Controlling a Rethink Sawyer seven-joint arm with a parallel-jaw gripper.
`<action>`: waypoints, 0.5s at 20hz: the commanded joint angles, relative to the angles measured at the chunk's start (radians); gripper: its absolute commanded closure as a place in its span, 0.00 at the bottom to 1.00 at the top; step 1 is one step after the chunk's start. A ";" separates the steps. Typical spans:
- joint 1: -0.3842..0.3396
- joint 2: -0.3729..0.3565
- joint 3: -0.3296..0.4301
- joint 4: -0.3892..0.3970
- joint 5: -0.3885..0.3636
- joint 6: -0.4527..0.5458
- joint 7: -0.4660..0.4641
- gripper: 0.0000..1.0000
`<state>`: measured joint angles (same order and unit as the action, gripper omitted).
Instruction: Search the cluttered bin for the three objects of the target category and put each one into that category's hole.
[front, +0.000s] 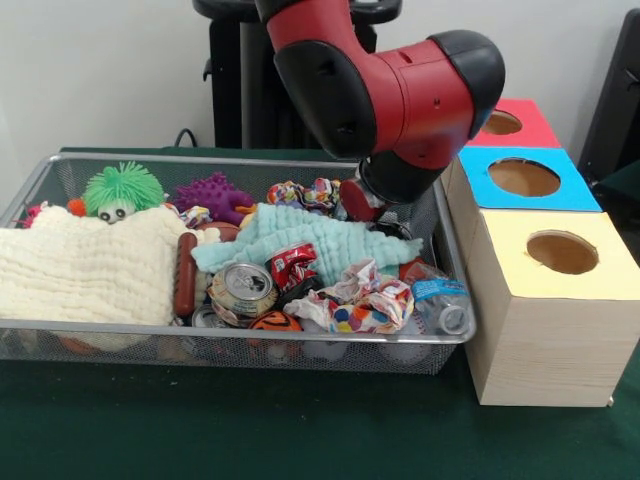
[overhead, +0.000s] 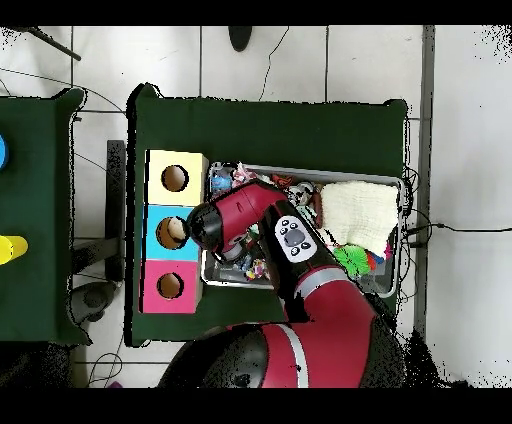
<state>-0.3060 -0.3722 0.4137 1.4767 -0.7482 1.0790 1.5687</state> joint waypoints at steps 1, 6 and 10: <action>0.001 0.130 0.028 -0.128 -0.024 0.062 -0.202 0.00; 0.010 0.110 0.007 -0.124 -0.045 0.119 -0.207 0.00; 0.019 0.100 -0.001 -0.129 -0.061 0.143 -0.204 0.00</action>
<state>-0.2973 -0.3389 0.4132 1.4205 -0.7472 1.1798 1.5689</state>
